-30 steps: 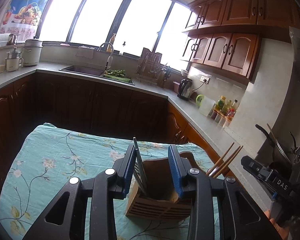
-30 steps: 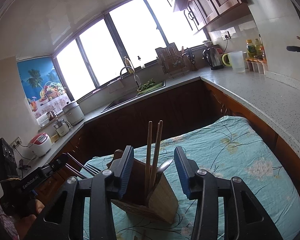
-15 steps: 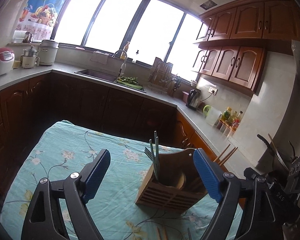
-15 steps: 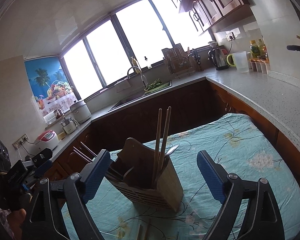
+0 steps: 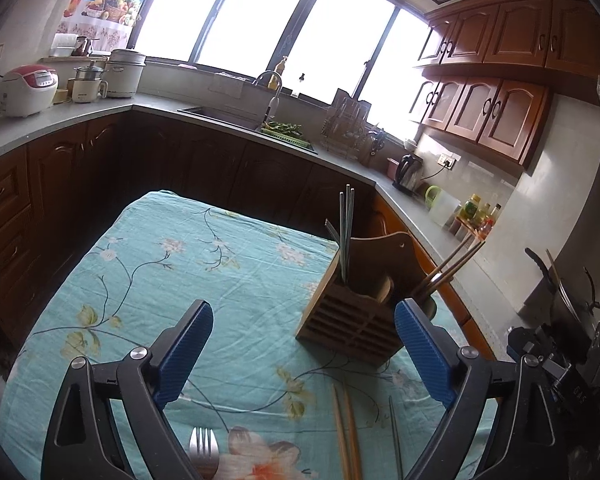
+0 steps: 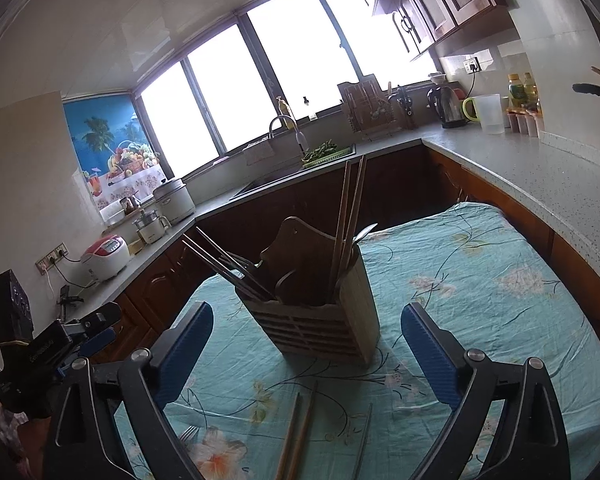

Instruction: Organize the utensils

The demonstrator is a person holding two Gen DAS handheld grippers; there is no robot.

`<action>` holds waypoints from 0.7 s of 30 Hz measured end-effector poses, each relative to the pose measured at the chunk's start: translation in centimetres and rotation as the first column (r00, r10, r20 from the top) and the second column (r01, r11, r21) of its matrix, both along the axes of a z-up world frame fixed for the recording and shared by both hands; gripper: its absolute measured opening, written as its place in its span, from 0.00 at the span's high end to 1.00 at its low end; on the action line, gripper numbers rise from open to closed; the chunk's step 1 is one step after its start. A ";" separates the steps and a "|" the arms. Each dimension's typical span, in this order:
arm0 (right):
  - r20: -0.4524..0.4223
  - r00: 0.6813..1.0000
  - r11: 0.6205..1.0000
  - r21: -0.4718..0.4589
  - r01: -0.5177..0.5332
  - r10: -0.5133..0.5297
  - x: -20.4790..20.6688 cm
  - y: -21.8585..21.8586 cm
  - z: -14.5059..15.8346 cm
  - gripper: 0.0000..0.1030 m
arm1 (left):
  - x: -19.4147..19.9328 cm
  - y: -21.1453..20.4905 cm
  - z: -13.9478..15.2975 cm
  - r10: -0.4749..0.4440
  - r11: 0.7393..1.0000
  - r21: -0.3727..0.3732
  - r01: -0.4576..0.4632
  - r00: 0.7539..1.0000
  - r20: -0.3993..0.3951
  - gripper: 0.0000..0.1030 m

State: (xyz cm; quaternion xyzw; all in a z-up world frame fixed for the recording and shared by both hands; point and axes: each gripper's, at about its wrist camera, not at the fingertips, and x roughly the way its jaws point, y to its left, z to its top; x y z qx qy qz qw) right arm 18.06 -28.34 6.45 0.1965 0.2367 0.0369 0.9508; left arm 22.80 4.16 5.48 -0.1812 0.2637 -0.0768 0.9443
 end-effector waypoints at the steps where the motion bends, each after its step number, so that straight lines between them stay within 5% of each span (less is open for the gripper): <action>1: -0.002 1.000 1.000 0.001 -0.001 0.001 -0.4 0.1 -0.1 0.06 | -0.5 0.0 0.2 -0.001 1.000 0.008 0.001 1.000 -0.002 0.09; 11: 0.021 0.999 0.999 -0.013 -0.029 0.029 -3.7 1.0 -0.3 0.01 | -4.4 -0.4 1.4 0.002 0.993 0.115 -0.003 1.000 0.006 0.01; 21: 0.295 0.953 0.977 -0.215 0.004 0.061 -9.5 3.7 5.4 0.00 | -11.6 -1.9 4.6 0.040 0.952 0.286 -0.106 0.973 0.227 0.01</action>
